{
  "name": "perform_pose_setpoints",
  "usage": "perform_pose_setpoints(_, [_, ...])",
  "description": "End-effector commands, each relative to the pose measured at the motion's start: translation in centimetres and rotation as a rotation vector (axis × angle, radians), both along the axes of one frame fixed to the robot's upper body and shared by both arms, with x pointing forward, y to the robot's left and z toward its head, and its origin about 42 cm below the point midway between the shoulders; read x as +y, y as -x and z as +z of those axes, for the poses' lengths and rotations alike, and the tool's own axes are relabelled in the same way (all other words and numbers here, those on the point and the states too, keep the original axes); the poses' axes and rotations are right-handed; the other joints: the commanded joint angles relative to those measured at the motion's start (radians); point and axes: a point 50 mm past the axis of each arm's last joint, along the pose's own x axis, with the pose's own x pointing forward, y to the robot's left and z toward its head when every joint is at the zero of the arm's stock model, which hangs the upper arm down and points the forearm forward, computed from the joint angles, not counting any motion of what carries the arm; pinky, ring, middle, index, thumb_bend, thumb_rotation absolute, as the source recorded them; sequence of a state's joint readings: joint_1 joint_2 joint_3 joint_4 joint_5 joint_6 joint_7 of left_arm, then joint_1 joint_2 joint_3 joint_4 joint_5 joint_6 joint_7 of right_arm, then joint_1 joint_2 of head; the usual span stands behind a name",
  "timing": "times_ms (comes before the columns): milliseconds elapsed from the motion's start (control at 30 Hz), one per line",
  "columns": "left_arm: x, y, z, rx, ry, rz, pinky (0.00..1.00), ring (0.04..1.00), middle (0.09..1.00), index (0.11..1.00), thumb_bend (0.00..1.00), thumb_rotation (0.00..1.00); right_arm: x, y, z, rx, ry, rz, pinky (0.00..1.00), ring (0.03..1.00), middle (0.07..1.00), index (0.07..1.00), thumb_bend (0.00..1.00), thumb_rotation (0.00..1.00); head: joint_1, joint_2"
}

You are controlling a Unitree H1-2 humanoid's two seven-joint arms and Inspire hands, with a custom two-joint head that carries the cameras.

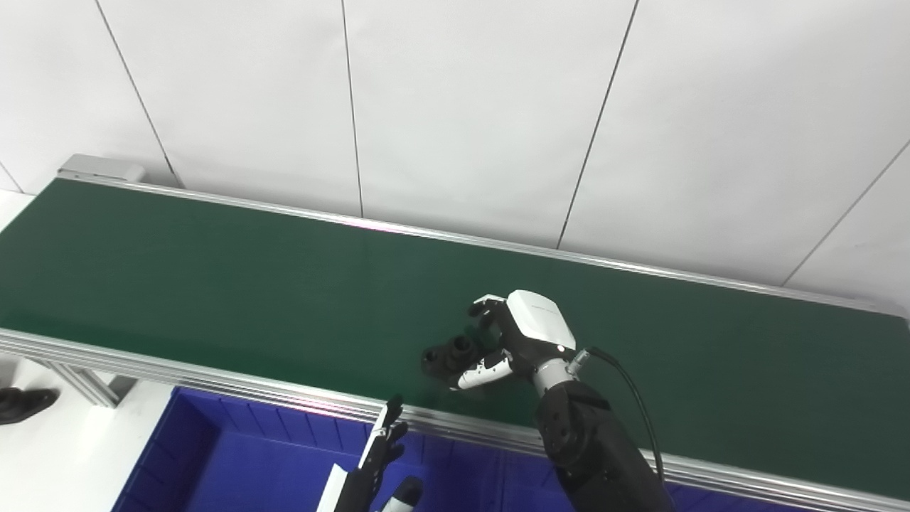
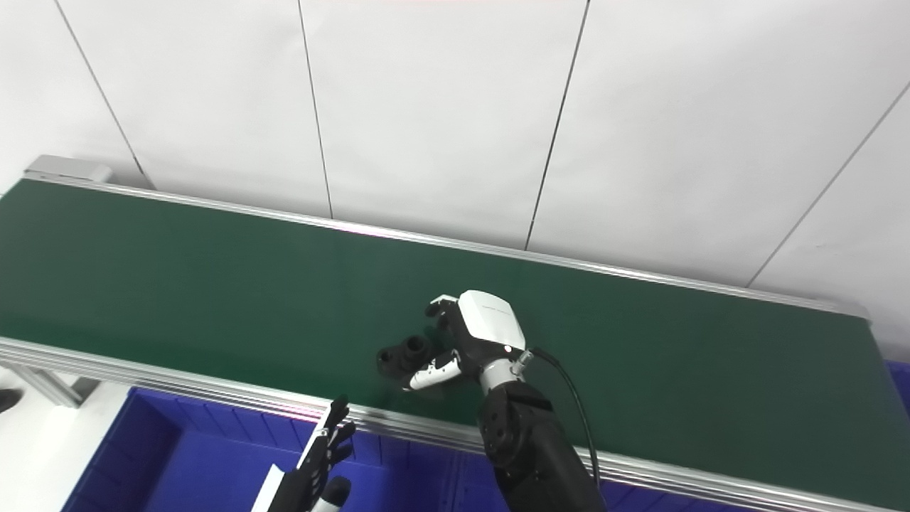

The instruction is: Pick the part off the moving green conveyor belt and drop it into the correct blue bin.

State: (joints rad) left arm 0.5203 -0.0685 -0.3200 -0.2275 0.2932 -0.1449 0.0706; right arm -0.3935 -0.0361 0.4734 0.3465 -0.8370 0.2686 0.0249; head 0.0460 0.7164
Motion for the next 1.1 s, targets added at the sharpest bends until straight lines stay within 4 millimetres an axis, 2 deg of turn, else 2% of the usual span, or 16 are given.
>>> perform_pose_setpoints(0, [-5.1, -0.1, 2.2, -0.042, 0.14, -0.014, 0.88, 0.94, 1.0, 1.0, 0.75, 0.99, 1.6, 1.6, -2.3, 0.067, -0.025, 0.08, 0.29, 0.357, 0.494, 0.57, 0.61, 0.04, 0.001, 0.003])
perform_pose_setpoints(67, [-5.1, -0.2, 2.2, -0.044, 0.14, -0.015, 0.89, 0.941, 1.0, 1.0, 0.76, 0.99, 1.6, 1.9, -3.1, 0.059, 0.047, 0.112, 0.22, 0.29, 0.442, 0.51, 0.53, 0.0, 0.001, 0.007])
perform_pose_setpoints(133, [-5.0, -0.3, 2.3, -0.043, 0.141, -0.015, 0.89, 0.94, 1.0, 1.0, 0.76, 0.99, 1.5, 2.2, -3.8, 0.056, 0.132, 0.141, 0.22, 0.292, 0.419, 0.515, 0.53, 0.0, -0.003, 0.011])
perform_pose_setpoints(200, [-4.9, -0.3, 2.3, -0.042, 0.141, -0.015, 0.89, 0.941, 1.0, 1.0, 0.76, 0.99, 1.2, 2.5, -4.4, 0.061, 0.174, 0.149, 0.2, 0.279, 0.462, 0.491, 0.53, 0.0, -0.006, 0.012])
perform_pose_setpoints(267, [-4.8, -0.3, 2.2, -0.044, 0.143, -0.016, 0.89, 0.941, 1.0, 1.0, 0.75, 0.99, 0.8, 2.6, -4.8, 0.079, 0.191, 0.143, 0.2, 0.282, 0.415, 0.509, 0.52, 0.0, -0.009, 0.011])
perform_pose_setpoints(367, [-4.7, -0.4, 2.3, -0.042, 0.148, -0.015, 0.9, 0.944, 1.0, 1.0, 0.74, 0.99, 0.3, 2.7, -5.1, 0.102, 0.193, 0.118, 0.23, 0.307, 0.406, 0.516, 0.52, 0.0, -0.012, 0.011])
perform_pose_setpoints(733, [-4.5, -0.3, 2.3, -0.041, 0.14, -0.017, 0.89, 0.939, 1.0, 1.0, 0.73, 0.99, 1.1, 3.7, -5.2, 0.108, 0.159, 0.111, 0.23, 0.305, 0.401, 0.518, 0.52, 0.0, -0.024, 0.016])
perform_pose_setpoints(800, [-4.5, -0.2, 2.3, -0.04, 0.14, -0.018, 0.9, 0.942, 1.0, 1.0, 0.72, 1.0, 1.3, 3.8, -5.2, 0.102, 0.157, 0.111, 0.23, 0.305, 0.46, 0.493, 0.53, 0.0, -0.028, 0.018])
perform_pose_setpoints(900, [-4.5, -0.1, 2.3, -0.039, 0.138, -0.018, 0.91, 0.945, 1.0, 1.0, 0.72, 1.0, 1.4, 3.9, -4.9, 0.101, 0.144, 0.104, 0.22, 0.297, 0.473, 0.487, 0.53, 0.0, -0.033, 0.019])
perform_pose_setpoints(1000, [-4.4, 0.0, 2.4, -0.038, 0.139, -0.02, 0.92, 0.949, 1.0, 1.0, 0.72, 1.0, 1.3, 3.9, -4.5, 0.102, 0.112, 0.088, 0.23, 0.299, 0.408, 0.514, 0.52, 0.0, -0.044, 0.023])
perform_pose_setpoints(1067, [-4.3, 0.0, 2.5, -0.038, 0.14, -0.022, 0.92, 0.95, 1.0, 1.0, 0.71, 1.0, 1.1, 3.9, -3.8, 0.085, 0.079, 0.076, 0.22, 0.297, 0.403, 0.516, 0.52, 0.0, -0.054, 0.025])
